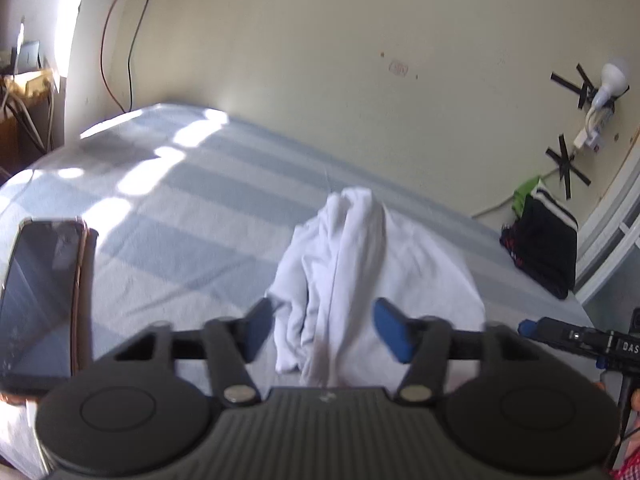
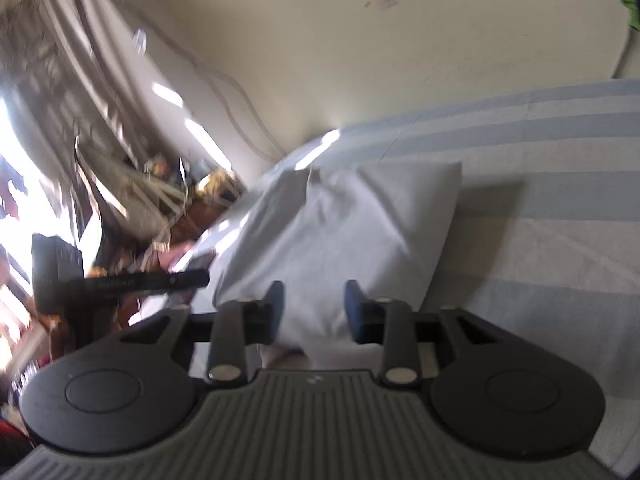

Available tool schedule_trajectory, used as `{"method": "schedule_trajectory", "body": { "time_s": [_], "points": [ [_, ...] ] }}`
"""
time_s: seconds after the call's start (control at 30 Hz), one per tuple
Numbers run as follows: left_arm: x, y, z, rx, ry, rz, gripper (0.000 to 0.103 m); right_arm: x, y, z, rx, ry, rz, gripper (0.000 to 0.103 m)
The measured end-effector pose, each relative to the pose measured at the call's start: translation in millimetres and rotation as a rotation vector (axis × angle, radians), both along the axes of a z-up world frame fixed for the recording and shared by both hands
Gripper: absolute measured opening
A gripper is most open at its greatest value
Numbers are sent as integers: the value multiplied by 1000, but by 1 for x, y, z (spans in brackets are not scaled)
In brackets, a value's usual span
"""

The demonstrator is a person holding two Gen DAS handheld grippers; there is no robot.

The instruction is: Fold small clothes

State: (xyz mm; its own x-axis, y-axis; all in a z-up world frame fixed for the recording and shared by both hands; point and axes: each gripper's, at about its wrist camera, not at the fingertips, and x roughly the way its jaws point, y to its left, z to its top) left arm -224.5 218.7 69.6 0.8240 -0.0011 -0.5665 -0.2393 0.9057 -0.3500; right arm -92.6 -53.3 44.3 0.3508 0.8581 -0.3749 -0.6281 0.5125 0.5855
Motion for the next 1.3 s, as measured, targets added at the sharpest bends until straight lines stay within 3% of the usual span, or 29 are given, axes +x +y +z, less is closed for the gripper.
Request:
{"method": "schedule_trajectory", "body": {
  "time_s": [0.03, 0.1, 0.2, 0.27, 0.4, 0.57, 0.63, 0.8, 0.93, 1.0, 1.07, 1.1, 1.13, 1.17, 1.23, 1.3],
  "points": [
    [4, -2, 7, 35, -24, 9, 100, 3, -9, 1, 31, 4, -57, 75],
    [24, -9, 14, 123, -43, -17, 103, 10, -19, -1, 37, 16, -150, 78],
    [72, -16, -1, 162, 51, -70, 103, 18, -20, -13, 47, 86, -173, 80],
    [93, -12, -18, 110, 125, -89, 103, 21, -15, -24, 31, 126, -171, 80],
    [108, 3, -50, -101, 178, -151, 103, 27, -3, -40, -13, 157, -144, 80],
    [92, 14, -59, -227, 81, -157, 103, 46, 21, -47, 3, 146, -89, 82],
    [91, 19, -61, -272, 64, -152, 103, 50, 38, -48, 11, 138, -73, 89],
    [92, 22, -60, -303, 73, -172, 103, 60, 56, -48, 20, 122, -67, 86],
    [95, 15, -61, -227, 79, -207, 101, 58, 38, -50, 12, 139, -47, 72],
    [93, 5, -59, -154, 85, -194, 95, 54, 28, -51, 13, 152, -27, 67],
    [91, -7, -58, -76, 97, -169, 80, 49, 27, -52, 4, 150, -13, 66],
    [92, -11, -57, -53, 102, -155, 74, 48, 31, -51, -2, 152, -6, 60],
    [94, -15, -54, -37, 111, -147, 55, 49, 38, -50, -12, 159, -6, 41],
    [96, -15, -52, -42, 117, -146, 38, 54, 47, -49, -24, 182, 4, 30],
    [102, -9, -38, -62, 97, -142, 32, 63, 71, -33, -16, 175, 61, 27],
    [106, 4, -15, -35, 36, -83, 31, 66, 100, 2, -45, 45, 120, 27]
  ]
}}
